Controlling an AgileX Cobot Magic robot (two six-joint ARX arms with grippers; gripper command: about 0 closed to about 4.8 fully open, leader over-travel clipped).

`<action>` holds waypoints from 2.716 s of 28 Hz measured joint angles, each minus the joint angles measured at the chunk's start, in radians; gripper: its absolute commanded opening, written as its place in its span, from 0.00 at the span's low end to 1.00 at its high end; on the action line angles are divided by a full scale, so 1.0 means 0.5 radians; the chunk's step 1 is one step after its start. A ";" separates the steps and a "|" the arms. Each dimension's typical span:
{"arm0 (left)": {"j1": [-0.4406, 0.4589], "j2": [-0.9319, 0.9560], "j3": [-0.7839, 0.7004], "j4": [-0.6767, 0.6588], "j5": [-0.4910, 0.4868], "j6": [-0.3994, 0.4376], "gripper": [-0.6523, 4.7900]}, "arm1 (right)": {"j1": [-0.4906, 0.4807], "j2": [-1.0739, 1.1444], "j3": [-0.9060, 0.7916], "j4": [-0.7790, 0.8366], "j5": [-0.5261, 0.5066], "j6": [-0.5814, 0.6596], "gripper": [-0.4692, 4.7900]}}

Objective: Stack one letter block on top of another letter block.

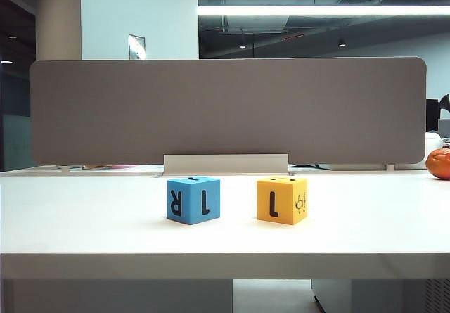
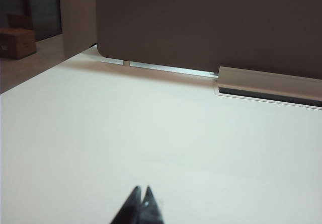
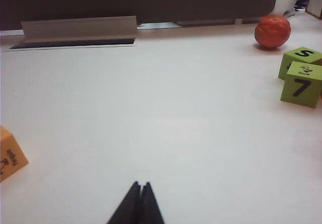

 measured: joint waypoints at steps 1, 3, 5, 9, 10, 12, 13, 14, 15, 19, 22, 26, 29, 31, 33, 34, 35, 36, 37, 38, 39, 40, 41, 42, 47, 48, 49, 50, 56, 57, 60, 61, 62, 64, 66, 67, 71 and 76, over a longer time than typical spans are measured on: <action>0.000 0.000 0.000 -0.001 0.000 0.000 0.11 | 0.000 0.000 0.000 0.000 0.000 0.001 0.09; 0.000 0.000 0.000 -0.001 0.000 0.000 0.11 | 0.000 0.000 0.000 0.000 -0.012 0.002 0.09; 0.000 0.000 0.000 -0.001 0.000 0.000 0.11 | 0.000 0.000 0.000 0.000 -0.092 0.005 0.09; 0.000 0.000 0.000 -0.002 0.000 0.000 0.11 | 0.002 0.000 0.000 0.000 -0.401 0.005 0.09; 0.000 0.000 0.000 -0.002 0.000 0.000 0.11 | 0.002 0.000 0.000 0.000 -0.462 0.005 0.09; 0.000 0.000 0.000 -0.002 0.000 0.000 0.11 | 0.002 0.000 0.000 0.000 -0.583 0.005 0.09; 0.000 0.000 0.000 -0.002 0.000 0.000 0.11 | 0.002 0.000 0.000 0.000 -0.637 0.005 0.09; 0.000 0.000 0.000 -0.002 0.000 0.000 0.11 | 0.002 0.000 0.000 0.000 -0.684 0.005 0.09; 0.000 0.000 0.000 -0.002 0.000 0.000 0.11 | 0.002 0.000 0.000 0.000 -0.713 0.005 0.09; 0.000 0.000 0.000 -0.015 0.000 0.000 0.11 | 0.002 0.000 0.000 -0.001 -0.874 0.006 0.09; 0.000 0.000 0.000 -0.079 0.000 0.000 0.11 | 0.002 0.000 0.000 -0.001 -1.038 0.006 0.09; 0.000 0.000 0.000 -0.175 0.062 -0.001 0.11 | 0.002 0.000 0.000 -0.001 -1.250 0.007 0.09; 0.000 0.000 0.000 -0.216 0.138 -0.001 0.11 | 0.002 0.000 0.000 -0.005 -1.313 0.007 0.09; 0.000 0.000 0.000 -0.229 0.226 -0.001 0.11 | 0.002 0.000 0.000 -0.008 -1.318 0.007 0.09; 0.000 -0.001 0.000 -0.227 0.336 -0.002 0.11 | 0.002 0.000 0.000 -0.011 -1.318 0.007 0.09; 0.000 -0.001 0.000 -0.228 0.376 -0.013 0.11 | 0.002 0.000 0.000 -0.015 -1.318 0.007 0.09; 0.000 -0.001 0.000 -0.228 0.420 -0.035 0.11 | 0.002 0.000 0.000 -0.016 -1.318 0.007 0.09; 0.000 -0.001 0.000 -0.227 0.462 -0.059 0.11 | 0.002 0.000 0.000 -0.016 -1.318 0.007 0.09; 0.000 -0.001 0.000 -0.226 0.491 -0.072 0.11 | 0.002 0.000 0.000 -0.016 -1.318 0.007 0.09; 0.000 -0.001 0.000 -0.219 0.531 -0.079 0.11 | 0.002 0.000 0.000 -0.016 -1.318 0.007 0.09; 0.000 0.000 0.000 -0.203 0.565 -0.082 0.11 | 0.002 0.000 0.000 -0.016 -1.318 0.007 0.09; 0.000 0.000 0.001 -0.166 0.611 -0.085 0.11 | 0.002 0.000 0.000 -0.016 -1.318 0.007 0.09; 0.000 0.000 0.005 -0.139 0.651 -0.094 0.11 | 0.002 0.000 0.000 -0.016 -1.318 0.007 0.09; 0.000 0.000 0.030 -0.136 0.694 -0.114 0.11 | 0.002 0.000 0.000 -0.016 -1.318 0.007 0.09; 0.000 0.000 0.246 -0.060 0.772 -0.240 0.11 | 0.002 0.000 0.000 -0.017 -1.318 0.007 0.09; 0.000 0.002 0.287 -0.045 0.777 -0.253 0.11 | 0.002 0.000 0.000 -0.017 -1.313 0.007 0.09; 0.000 0.027 0.367 -0.018 0.780 -0.260 0.11 | 0.002 0.000 0.000 -0.017 -1.291 0.007 0.09; 0.000 0.058 0.416 -0.011 0.781 -0.263 0.11 | 0.002 0.000 0.000 -0.018 -1.285 0.007 0.09; 0.000 0.401 0.688 0.062 0.825 -0.263 0.11 | 0.002 0.000 0.000 -0.018 -1.279 0.007 0.09; 0.000 0.464 0.710 0.105 0.850 -0.262 0.11 | 0.002 0.000 0.000 -0.018 -1.279 0.007 0.09; 0.000 0.630 0.752 0.237 0.929 -0.261 0.11 | 0.002 0.000 0.000 -0.018 -1.279 0.007 0.09; -0.001 0.700 0.768 0.293 0.958 -0.260 0.11 | 0.002 0.000 0.000 -0.018 -1.279 0.007 0.09; -0.001 0.751 0.780 0.328 0.974 -0.259 0.11 | 0.002 0.000 0.000 -0.018 -1.279 0.007 0.09; -0.003 0.855 0.813 0.358 0.987 -0.258 0.11 | 0.002 0.000 0.000 -0.019 -1.279 0.007 0.09; -0.022 0.961 0.842 0.363 0.988 -0.258 0.11 | 0.002 0.000 0.000 -0.019 -1.279 0.007 0.09; -0.039 1.024 0.853 0.366 0.988 -0.259 0.11 | 0.002 0.000 0.000 -0.019 -1.279 0.007 0.09; -0.169 1.309 0.928 0.353 0.987 -0.258 0.11 | 0.002 0.000 0.000 -0.019 -1.279 0.007 0.09; -0.434 1.725 1.075 0.391 0.985 -0.216 0.11 | 0.002 0.000 0.000 -0.020 -1.279 0.007 0.09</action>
